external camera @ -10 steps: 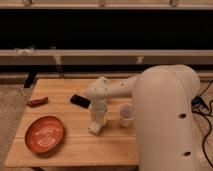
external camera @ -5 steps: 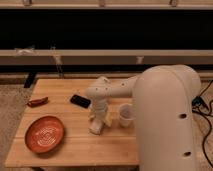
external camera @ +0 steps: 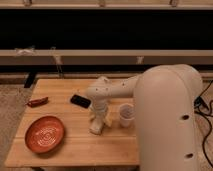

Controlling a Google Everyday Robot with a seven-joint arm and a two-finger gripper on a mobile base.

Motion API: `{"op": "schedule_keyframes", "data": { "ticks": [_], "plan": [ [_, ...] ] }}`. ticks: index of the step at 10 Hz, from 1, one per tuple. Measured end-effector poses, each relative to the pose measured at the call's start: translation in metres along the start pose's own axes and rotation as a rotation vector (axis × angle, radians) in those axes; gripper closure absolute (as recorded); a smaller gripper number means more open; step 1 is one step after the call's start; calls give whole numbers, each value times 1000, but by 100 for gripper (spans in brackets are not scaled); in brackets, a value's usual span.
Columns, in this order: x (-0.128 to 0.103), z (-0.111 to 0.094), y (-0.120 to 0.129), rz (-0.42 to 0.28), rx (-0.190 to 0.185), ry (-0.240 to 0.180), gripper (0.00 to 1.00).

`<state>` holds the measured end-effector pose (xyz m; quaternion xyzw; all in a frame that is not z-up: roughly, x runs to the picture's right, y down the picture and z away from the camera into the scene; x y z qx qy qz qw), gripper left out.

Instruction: Wipe the white sponge on the table

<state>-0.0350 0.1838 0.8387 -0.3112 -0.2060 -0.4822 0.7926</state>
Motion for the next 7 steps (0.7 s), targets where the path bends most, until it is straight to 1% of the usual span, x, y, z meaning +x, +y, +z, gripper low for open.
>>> {"op": "schedule_keyframes", "data": {
  "ticks": [1,2,4,5,6,7],
  "plan": [
    [0,0,0,0,-2,4,43],
    [-1,1,0,0,-4,3,51],
    [-1,3,-1,-3,-5,3,73],
    [-1,3,-1,-4,-6,4,81],
    [-1,3,-1,-4,-7,4,93],
    [0,3,-1,-2,-5,4,99]
  ]
}}
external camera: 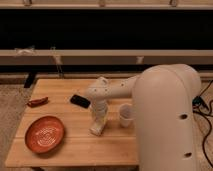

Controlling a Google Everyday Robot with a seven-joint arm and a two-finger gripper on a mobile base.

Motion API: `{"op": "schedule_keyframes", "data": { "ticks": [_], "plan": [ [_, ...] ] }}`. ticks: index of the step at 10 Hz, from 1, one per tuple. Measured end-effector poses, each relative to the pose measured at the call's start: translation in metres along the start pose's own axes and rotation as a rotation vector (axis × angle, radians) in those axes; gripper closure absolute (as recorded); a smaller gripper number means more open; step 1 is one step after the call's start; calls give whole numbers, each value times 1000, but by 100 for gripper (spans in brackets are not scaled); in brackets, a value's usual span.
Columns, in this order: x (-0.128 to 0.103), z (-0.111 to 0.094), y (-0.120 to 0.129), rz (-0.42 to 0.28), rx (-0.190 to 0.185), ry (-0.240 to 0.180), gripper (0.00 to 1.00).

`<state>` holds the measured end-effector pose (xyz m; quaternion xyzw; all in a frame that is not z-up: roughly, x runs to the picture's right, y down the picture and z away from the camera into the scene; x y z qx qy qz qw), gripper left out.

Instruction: Wipe the white sponge on the table

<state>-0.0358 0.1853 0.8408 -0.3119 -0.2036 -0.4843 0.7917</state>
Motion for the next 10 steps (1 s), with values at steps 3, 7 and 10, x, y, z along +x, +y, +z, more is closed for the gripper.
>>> {"op": "schedule_keyframes", "data": {
  "ticks": [3,7,10],
  "plan": [
    [10,-3,3,15,11,3,100],
    [11,-18,-7,-16,46,27,100],
    [-13,-25,-23,-104,52,50,100]
  ]
}}
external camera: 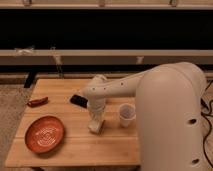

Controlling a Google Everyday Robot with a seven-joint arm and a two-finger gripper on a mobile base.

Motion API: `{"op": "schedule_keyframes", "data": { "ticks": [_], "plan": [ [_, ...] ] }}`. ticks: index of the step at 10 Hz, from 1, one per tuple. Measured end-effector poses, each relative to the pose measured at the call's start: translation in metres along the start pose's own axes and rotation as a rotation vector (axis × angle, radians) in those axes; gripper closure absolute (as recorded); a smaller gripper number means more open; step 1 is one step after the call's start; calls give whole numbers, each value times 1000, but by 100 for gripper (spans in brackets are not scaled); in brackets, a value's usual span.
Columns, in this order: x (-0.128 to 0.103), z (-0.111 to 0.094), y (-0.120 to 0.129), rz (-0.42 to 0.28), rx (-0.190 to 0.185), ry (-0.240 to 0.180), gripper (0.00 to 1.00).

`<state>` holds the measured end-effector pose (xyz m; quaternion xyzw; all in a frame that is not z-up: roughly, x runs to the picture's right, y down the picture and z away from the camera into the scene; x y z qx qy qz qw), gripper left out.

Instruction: Wipe the white sponge on the table

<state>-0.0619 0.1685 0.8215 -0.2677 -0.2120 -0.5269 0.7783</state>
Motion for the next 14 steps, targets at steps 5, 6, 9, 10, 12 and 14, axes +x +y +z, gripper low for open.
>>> {"op": "schedule_keyframes", "data": {
  "ticks": [5,6,9,10,12,14],
  "plan": [
    [-58,-3,-18,-153,-17,16,100],
    [-68,-2,-18,-181,-26,18,100],
    [-71,14,1,-190,-80,22,100],
    [-63,20,12,-166,-97,20,100],
    [-43,25,28,-106,-107,10,100],
    [-9,23,45,-15,-93,1,100]
  ]
}}
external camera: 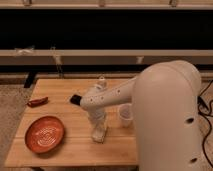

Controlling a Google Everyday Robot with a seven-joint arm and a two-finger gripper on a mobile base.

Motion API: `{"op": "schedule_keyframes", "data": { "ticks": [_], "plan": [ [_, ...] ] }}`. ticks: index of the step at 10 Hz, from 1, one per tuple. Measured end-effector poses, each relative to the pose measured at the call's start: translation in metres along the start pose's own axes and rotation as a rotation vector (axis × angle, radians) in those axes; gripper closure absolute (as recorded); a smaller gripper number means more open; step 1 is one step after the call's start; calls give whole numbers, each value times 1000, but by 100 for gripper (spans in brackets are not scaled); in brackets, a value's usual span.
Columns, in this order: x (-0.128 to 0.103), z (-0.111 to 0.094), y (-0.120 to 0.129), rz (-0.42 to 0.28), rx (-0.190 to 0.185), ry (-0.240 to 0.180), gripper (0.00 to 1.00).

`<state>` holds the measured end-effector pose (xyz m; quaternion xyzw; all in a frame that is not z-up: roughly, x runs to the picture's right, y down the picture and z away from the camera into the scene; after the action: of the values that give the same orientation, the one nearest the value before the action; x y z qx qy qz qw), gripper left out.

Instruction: Wipe the white sponge on the table

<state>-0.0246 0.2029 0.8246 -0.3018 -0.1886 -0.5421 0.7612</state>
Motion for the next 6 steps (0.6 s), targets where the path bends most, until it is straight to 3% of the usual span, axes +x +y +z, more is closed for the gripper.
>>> {"op": "schedule_keyframes", "data": {
  "ticks": [3,6],
  "plan": [
    [23,-7,10,72,27,-7,100],
    [19,-12,-8,56,48,-3,100]
  ]
}}
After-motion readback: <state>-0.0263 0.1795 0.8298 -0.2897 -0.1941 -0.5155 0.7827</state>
